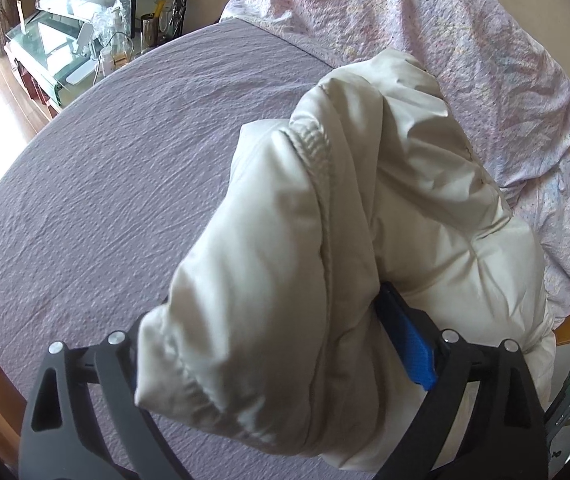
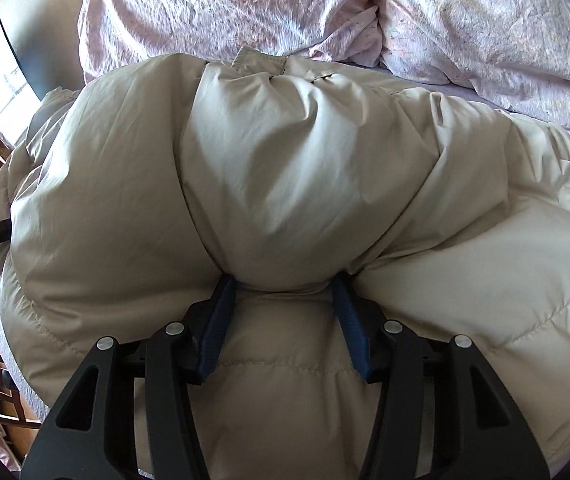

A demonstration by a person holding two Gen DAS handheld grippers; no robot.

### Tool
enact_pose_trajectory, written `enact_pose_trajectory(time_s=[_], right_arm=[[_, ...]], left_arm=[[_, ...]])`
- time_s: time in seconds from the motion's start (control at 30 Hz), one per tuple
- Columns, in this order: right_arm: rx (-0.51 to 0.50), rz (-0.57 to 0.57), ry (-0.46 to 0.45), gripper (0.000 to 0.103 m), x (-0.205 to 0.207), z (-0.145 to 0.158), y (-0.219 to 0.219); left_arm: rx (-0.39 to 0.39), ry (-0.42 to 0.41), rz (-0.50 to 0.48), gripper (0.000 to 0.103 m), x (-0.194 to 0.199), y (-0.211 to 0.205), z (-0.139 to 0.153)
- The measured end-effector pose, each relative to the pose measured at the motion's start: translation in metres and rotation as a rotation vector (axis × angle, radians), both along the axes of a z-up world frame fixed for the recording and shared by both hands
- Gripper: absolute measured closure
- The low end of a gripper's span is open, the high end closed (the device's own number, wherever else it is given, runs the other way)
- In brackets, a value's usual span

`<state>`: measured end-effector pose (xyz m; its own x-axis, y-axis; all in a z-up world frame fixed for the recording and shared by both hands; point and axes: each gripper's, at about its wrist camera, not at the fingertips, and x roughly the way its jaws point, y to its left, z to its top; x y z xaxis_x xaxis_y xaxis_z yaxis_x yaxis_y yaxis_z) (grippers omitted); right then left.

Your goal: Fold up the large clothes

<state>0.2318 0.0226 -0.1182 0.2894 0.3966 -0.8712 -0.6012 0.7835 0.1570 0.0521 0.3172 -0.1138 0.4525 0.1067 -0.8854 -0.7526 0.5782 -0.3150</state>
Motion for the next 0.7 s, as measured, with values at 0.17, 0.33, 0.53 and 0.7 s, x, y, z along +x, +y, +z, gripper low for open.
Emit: enact_pose_trajectory(time_s=[0.17,0.33,0.53,0.7], right_arm=[[0.003,-0.002,0.002,0.050,0.000,0.000,0.000],[0.005,-0.001,0.002,0.050,0.000,0.000,0.000],[0.007,0.002,0.002,0.050,-0.001,0.000,0.000],[0.011,0.000,0.001,0.050,-0.001,0.000,0.000]], left_arm=[[-0.034,-0.019,0.031,0.008,-0.001,0.001,-0.006],[-0.068,-0.048,0.068,0.010,-0.003,0.001,-0.011],[-0.074,-0.082,0.055,0.037,-0.001,-0.004,-0.005],[-0.057,-0.117,0.043,0.064,-0.002,-0.006,0.009]])
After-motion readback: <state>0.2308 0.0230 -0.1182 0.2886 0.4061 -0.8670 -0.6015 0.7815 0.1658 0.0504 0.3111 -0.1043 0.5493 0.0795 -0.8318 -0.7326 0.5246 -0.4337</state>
